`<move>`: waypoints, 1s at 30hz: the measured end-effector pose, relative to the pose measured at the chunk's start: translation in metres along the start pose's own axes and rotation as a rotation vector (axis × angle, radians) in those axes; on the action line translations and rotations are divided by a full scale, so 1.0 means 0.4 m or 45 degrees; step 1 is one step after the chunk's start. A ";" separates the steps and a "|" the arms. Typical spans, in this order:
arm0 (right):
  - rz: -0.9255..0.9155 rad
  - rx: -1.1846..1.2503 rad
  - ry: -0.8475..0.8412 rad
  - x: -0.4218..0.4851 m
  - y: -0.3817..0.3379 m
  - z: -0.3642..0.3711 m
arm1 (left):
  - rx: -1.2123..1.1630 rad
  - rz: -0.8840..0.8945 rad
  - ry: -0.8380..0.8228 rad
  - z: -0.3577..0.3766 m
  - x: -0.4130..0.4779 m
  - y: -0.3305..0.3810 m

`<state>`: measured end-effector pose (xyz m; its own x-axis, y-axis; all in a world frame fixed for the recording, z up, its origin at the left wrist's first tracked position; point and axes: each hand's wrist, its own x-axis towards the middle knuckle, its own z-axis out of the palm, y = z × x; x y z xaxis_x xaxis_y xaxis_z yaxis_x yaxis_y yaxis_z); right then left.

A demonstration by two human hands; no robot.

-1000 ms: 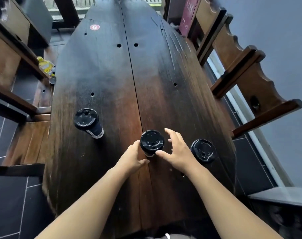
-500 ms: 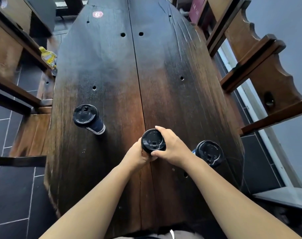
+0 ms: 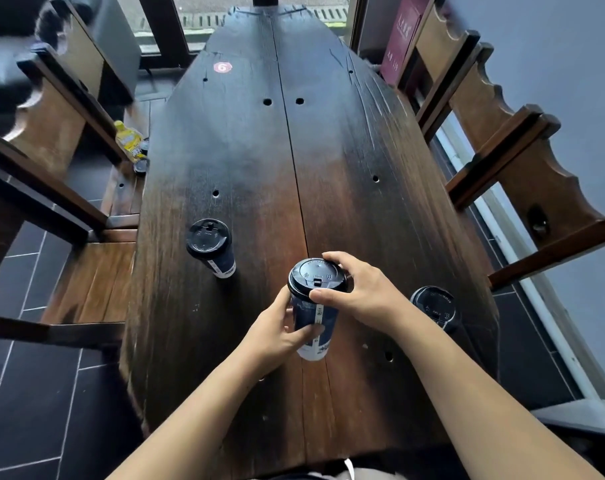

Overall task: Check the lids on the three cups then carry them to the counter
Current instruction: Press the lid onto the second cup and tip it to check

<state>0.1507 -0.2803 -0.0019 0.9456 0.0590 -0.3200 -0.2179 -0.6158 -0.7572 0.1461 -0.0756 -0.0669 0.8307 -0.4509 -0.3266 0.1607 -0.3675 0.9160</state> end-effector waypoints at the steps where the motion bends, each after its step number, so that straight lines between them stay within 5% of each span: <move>1: -0.004 -0.003 -0.001 -0.007 -0.020 -0.005 | -0.036 0.010 -0.002 -0.008 -0.020 0.011; 30: -0.079 0.178 0.127 -0.181 -0.363 0.007 | -0.389 0.291 0.072 -0.153 -0.332 0.209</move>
<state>0.1131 -0.1932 0.1297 0.9760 0.0110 -0.2175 -0.1833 -0.4979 -0.8476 0.0819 0.0035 0.0674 0.8900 -0.4447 -0.1005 0.1125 0.0006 0.9937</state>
